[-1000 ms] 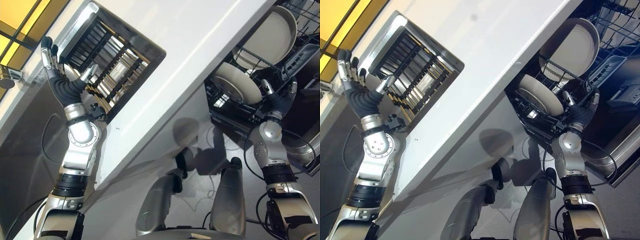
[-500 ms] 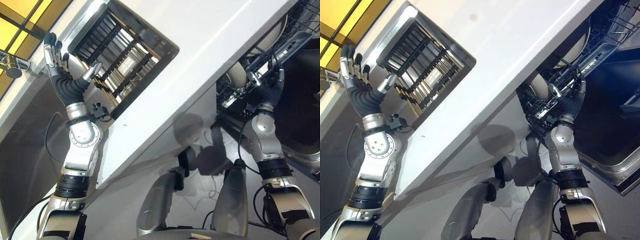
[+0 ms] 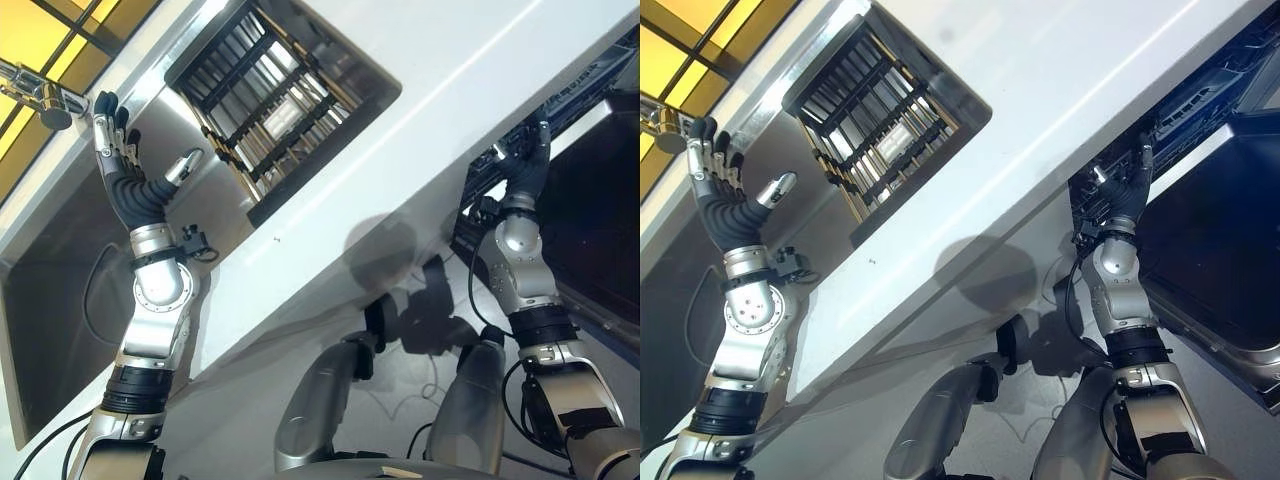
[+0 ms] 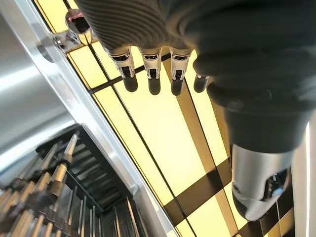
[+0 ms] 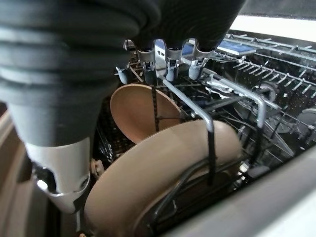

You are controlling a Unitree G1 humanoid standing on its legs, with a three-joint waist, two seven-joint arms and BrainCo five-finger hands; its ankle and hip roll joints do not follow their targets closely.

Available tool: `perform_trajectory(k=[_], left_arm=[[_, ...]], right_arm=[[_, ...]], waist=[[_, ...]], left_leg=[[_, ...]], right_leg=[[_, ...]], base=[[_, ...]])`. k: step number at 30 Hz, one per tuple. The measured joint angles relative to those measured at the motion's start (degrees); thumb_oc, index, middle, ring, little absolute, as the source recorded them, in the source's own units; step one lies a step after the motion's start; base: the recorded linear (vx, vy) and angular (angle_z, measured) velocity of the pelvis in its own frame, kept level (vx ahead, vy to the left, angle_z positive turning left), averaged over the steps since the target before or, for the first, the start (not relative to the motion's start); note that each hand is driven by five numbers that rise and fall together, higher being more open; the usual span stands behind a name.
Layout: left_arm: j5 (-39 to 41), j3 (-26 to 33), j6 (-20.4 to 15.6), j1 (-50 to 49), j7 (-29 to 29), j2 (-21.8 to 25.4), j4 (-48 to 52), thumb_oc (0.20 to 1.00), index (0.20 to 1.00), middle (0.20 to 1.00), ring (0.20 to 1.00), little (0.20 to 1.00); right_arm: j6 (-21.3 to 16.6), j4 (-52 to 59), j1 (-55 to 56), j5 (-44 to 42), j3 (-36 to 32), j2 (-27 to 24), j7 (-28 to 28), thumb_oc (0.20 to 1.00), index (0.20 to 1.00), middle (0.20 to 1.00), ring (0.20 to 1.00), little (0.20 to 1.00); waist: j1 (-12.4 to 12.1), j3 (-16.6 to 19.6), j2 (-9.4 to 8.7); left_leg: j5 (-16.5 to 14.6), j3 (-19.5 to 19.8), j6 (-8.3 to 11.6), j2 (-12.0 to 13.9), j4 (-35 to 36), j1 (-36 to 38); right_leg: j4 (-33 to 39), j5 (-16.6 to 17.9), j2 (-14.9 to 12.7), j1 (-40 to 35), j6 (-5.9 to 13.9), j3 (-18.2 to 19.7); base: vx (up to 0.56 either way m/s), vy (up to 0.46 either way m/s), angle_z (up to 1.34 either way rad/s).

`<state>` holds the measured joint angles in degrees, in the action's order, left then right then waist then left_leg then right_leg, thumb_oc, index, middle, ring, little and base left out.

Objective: Pick up plates and place into dishwasher.

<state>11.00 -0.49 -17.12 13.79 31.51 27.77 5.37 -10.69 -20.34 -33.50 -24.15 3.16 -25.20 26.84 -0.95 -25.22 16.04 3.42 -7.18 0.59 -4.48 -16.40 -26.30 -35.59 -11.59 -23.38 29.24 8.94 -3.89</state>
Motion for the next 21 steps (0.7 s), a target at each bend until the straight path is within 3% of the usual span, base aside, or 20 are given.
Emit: perform_trajectory(k=[13,21], left_arm=[[3.8,-0.5,-0.9,-2.2,-0.9,1.6,-0.1,1.0,1.0,1.0,1.0,1.0],[5.6,-0.5,-2.2,-2.7,-2.1,2.5,-0.2,1.0,1.0,1.0,1.0,1.0]], right_arm=[[-0.8,-7.4,-5.0,-1.3,0.0,-3.1,-4.4,1.0,1.0,1.0,1.0,1.0],[-2.0,-8.0,-4.9,-2.0,-0.3,-4.6,-5.1,1.0,1.0,1.0,1.0,1.0]], waist=[[-0.1,0.1,0.16],[-0.1,0.1,0.15]], left_leg=[[0.6,-0.7,-0.8,-1.7,1.8,-0.2],[1.7,-0.7,-2.27,-1.9,2.7,0.2]], right_leg=[[1.0,0.9,-2.9,0.1,1.55,-1.4],[1.9,1.3,-3.0,-0.4,2.14,-1.9]], base=[[-0.05,0.002,0.04],[-0.07,-0.022,0.02]])
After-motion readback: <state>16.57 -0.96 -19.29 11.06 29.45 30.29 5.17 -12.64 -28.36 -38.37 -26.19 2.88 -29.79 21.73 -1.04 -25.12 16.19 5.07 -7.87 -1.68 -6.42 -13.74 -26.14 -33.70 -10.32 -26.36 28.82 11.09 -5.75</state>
